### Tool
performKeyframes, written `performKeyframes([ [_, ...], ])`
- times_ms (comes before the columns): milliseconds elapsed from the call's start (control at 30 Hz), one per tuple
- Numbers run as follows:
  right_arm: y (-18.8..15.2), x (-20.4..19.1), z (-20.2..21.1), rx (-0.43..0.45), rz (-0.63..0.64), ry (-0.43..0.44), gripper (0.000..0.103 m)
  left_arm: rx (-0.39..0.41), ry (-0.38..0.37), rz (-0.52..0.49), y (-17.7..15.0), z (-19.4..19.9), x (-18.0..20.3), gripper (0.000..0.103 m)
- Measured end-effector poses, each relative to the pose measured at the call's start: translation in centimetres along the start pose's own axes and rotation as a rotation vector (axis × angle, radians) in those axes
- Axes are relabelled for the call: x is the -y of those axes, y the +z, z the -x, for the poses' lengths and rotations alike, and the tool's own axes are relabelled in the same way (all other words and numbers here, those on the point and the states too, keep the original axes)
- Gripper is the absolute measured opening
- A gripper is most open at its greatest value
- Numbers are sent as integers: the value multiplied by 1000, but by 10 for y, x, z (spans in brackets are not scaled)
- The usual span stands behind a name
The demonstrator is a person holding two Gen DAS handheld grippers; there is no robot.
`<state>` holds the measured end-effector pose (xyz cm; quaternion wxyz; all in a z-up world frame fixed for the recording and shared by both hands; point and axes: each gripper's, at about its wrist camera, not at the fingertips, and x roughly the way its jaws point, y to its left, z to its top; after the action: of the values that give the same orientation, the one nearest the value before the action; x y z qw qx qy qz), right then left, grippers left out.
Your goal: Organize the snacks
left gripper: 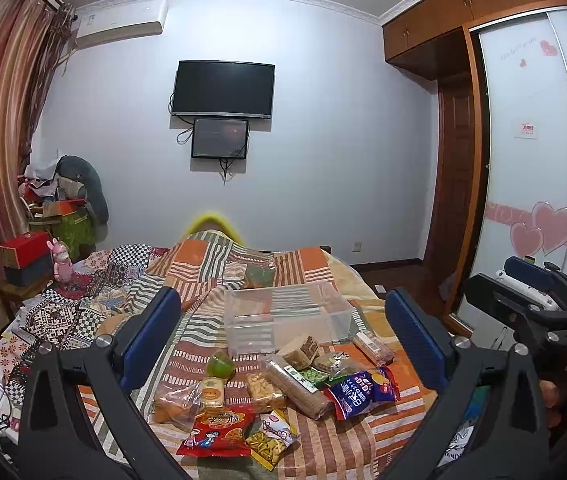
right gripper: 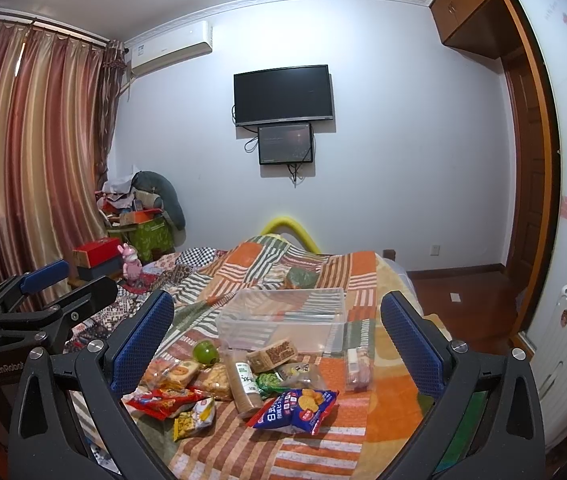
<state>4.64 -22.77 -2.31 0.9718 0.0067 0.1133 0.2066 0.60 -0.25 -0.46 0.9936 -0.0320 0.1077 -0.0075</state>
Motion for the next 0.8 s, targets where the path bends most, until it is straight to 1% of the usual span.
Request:
performKeyframes([
  [200,-2,0,-1,-6,-1,9,103,-7,-7,5,-1,-2,-4,103],
  [333,-6,1,-8,-29,-2,14,103,-28,1,-3,-3,-8,-7,103],
  [400,-9,1,-11,-40,-1,9,103,-35,12,-8,-5,-11,-9,101],
  [500,-13,3,-18,-70,-3,20,102,-59,24,-14,-9,-18,-15,90],
  [567,-16,5,-22,-93,-4,22,96,-87,25,-8,-12,-25,-22,83],
  [600,-18,7,-25,-106,-5,19,95,-104,23,-1,-14,-29,-26,82],
  [667,-21,11,-32,-137,-17,22,91,-131,25,5,-17,-36,-36,77],
  [800,-30,19,-44,-194,-26,7,85,-180,48,-15,-26,-49,-53,73],
])
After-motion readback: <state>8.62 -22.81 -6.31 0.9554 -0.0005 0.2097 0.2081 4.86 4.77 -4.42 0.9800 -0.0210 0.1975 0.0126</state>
